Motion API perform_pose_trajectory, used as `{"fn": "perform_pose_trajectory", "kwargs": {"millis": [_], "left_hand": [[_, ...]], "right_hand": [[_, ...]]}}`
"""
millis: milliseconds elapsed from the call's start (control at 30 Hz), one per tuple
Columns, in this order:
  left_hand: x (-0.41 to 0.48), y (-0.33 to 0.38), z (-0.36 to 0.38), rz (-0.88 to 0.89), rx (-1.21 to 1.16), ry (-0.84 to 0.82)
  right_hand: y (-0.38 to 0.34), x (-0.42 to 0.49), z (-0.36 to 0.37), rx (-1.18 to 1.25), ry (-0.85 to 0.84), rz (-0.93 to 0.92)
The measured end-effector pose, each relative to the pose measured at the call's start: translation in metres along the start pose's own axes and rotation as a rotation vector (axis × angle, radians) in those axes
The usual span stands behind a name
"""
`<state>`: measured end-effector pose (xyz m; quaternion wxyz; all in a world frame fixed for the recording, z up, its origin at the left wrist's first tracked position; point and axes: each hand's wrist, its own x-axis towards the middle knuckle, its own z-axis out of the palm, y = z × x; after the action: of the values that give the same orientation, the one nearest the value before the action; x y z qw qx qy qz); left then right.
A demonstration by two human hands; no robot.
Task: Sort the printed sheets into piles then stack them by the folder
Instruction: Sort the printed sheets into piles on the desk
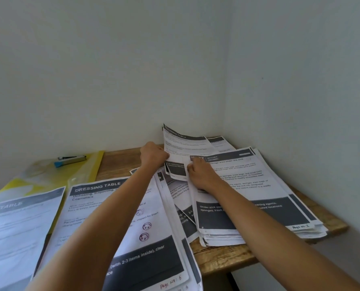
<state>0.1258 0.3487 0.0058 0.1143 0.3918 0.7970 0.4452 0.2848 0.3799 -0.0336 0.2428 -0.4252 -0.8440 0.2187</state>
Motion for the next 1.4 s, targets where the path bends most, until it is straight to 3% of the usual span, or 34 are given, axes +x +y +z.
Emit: {"fn": "perform_pose_trajectory", "kwargs": {"millis": [333,767,1067,1233,1400], "left_hand": [[-0.015,-0.013,-0.058,-0.119,-0.234,0.051],[-0.046,-0.061,-0.142,-0.25,-0.271,0.104],[-0.095,-0.089,-0.158,-0.219,-0.124,0.115],[-0.103,-0.096,-0.152,-0.108,0.043,0.129],[-0.111,-0.093,-0.147,-0.07,0.057,0.105]], "right_hand": [[0.0,-0.002,-0.002,0.075,0.009,0.007],[-0.006,-0.006,-0.008,0.058,0.025,-0.016],[-0.018,-0.018,-0.012,-0.016,0.003,-0.221],[-0.043,-0.024,-0.014,-0.289,-0.241,-0.408],[-0.06,-0.042,-0.001,-0.436,-0.515,-0.387]]}}
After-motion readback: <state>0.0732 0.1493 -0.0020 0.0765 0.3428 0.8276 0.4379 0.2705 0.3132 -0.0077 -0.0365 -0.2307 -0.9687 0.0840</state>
